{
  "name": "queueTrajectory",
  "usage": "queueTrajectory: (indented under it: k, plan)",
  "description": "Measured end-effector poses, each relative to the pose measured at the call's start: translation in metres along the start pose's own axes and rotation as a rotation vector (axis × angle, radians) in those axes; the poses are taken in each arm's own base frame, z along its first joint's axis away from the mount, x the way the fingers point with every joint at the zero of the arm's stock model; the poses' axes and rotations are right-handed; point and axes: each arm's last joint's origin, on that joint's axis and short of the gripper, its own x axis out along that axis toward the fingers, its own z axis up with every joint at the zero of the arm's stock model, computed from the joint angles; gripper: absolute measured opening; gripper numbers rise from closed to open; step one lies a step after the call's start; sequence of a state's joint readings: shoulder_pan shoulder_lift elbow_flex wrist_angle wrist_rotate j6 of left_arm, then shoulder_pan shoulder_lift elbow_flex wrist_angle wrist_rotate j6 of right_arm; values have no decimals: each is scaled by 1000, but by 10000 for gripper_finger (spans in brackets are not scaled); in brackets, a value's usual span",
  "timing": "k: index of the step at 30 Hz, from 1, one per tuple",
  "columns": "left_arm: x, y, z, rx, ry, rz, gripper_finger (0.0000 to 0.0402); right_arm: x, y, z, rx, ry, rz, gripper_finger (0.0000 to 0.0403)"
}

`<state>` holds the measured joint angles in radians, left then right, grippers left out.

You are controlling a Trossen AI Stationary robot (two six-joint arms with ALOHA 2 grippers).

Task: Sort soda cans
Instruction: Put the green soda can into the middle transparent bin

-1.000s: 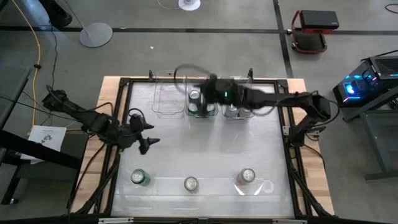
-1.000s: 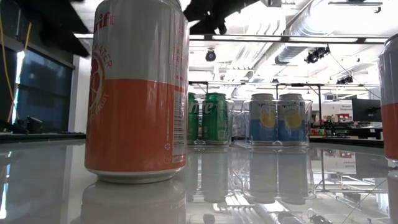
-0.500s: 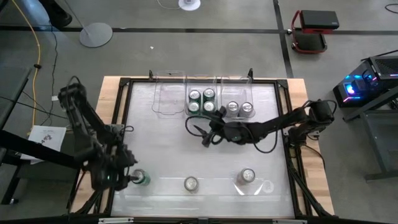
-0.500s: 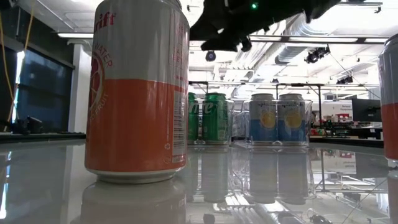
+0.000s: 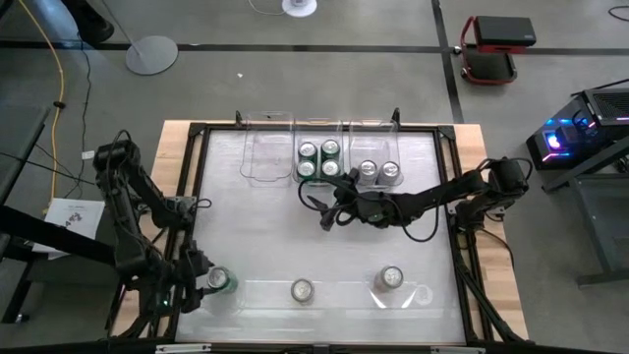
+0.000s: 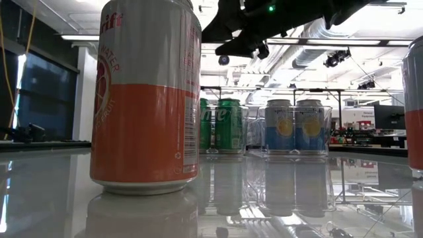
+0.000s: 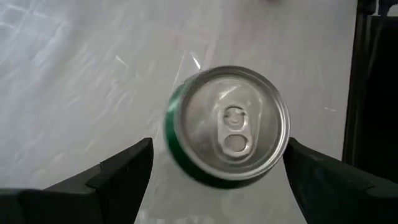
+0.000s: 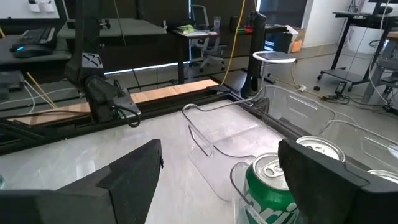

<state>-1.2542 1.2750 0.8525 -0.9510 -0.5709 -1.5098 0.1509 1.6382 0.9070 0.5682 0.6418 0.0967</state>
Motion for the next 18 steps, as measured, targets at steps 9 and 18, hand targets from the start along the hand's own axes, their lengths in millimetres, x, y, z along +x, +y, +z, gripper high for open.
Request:
queueTrajectory:
  k: [9, 18]
  plan:
    - [21, -7, 6, 69, -25, 37, 335, 0, 0, 0, 0, 2, 10, 312]
    - [25, -9, 11, 76, -6, 26, 318, -1, 1, 0, -3, 2, 13, 312]
